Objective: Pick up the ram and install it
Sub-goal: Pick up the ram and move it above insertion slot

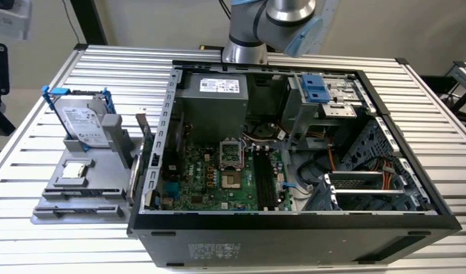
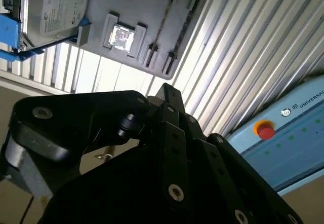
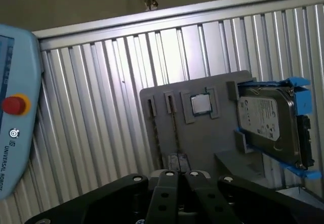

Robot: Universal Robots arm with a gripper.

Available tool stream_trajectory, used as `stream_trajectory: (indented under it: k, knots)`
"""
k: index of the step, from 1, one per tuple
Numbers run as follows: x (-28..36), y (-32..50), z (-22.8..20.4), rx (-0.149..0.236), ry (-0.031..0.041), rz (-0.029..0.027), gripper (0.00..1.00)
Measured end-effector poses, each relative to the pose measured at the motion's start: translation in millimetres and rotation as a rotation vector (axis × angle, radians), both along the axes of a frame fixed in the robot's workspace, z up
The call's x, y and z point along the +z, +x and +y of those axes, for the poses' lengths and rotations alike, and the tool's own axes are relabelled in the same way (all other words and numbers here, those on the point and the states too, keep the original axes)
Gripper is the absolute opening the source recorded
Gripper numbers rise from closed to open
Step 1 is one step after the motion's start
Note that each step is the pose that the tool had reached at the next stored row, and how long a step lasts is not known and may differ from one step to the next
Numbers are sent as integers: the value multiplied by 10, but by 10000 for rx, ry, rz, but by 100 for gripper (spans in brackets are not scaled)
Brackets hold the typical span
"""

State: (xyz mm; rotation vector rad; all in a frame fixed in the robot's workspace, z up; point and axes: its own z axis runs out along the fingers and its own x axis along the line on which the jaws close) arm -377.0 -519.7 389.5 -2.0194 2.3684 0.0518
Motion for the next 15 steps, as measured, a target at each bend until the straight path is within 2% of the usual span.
stream_trajectory:
  k: [9, 15]
  knots:
    - [-8, 0, 1, 1354, 0, -1, 0]
    - [-12, 4, 1, 2068, -1, -1, 0]
